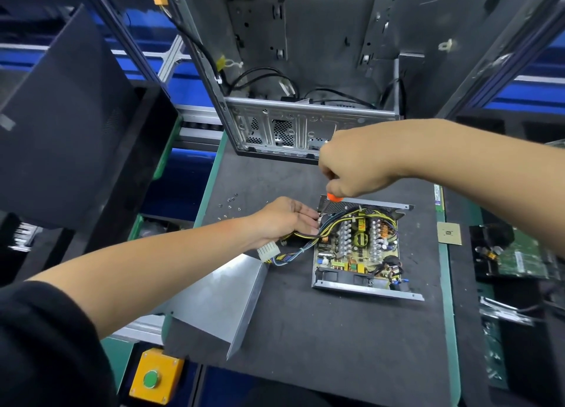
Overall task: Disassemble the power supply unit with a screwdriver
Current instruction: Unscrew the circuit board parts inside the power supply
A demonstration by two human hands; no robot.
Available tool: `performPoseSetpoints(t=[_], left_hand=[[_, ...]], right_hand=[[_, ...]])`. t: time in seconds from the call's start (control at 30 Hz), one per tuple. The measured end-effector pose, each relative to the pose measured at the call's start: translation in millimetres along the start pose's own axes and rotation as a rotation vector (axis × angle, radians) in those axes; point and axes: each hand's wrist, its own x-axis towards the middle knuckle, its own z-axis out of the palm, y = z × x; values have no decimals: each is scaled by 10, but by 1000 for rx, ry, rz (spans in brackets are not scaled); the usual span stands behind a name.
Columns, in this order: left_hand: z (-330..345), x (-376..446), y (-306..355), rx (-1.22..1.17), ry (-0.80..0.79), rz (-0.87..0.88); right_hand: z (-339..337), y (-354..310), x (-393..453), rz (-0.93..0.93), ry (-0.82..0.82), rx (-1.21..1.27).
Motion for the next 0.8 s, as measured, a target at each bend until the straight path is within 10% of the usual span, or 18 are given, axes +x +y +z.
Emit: performPoseSetpoints(t=[0.8], left_hand=[[7,21,-28,4,-5,19]], right_hand=[[-32,-53,-43,-130,99,-76]])
